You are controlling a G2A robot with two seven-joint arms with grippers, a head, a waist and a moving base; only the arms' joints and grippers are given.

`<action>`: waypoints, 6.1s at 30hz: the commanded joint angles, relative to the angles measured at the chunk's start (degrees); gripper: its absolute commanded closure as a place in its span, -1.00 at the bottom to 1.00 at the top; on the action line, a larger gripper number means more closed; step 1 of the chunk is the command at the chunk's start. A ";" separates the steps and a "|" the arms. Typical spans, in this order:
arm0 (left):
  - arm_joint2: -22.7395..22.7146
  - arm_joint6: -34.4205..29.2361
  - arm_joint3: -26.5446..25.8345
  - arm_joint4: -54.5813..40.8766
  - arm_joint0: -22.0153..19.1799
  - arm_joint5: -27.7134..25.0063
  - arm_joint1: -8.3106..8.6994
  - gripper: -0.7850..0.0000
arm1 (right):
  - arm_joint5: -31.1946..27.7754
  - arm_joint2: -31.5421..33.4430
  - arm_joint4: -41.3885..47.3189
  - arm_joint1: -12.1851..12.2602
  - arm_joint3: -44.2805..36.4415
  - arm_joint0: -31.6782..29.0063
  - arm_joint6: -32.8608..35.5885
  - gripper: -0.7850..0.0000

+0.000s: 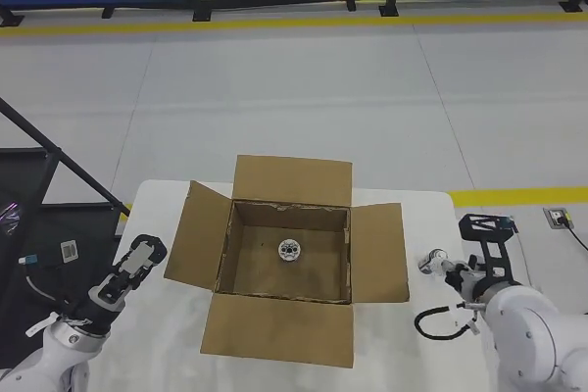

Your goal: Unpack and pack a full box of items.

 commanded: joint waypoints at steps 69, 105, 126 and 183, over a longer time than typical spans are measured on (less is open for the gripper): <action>0.00 0.00 0.00 0.00 0.00 0.00 0.00 -1.00 | 2.35 -17.73 -3.86 0.93 8.37 18.74 0.00 -1.00; -6.61 4.43 -2.52 -0.81 5.71 0.44 0.65 -1.00 | -3.20 -55.53 34.37 -18.05 98.25 51.30 -36.72 0.22; -6.61 4.43 -2.52 -0.81 5.71 0.44 0.65 -1.00 | 0.09 -52.54 29.80 -17.38 84.32 50.40 -32.18 1.00; -6.61 4.43 -2.52 -0.81 5.71 0.44 0.65 -1.00 | -1.09 23.37 41.50 -1.77 1.86 -17.56 -16.77 1.00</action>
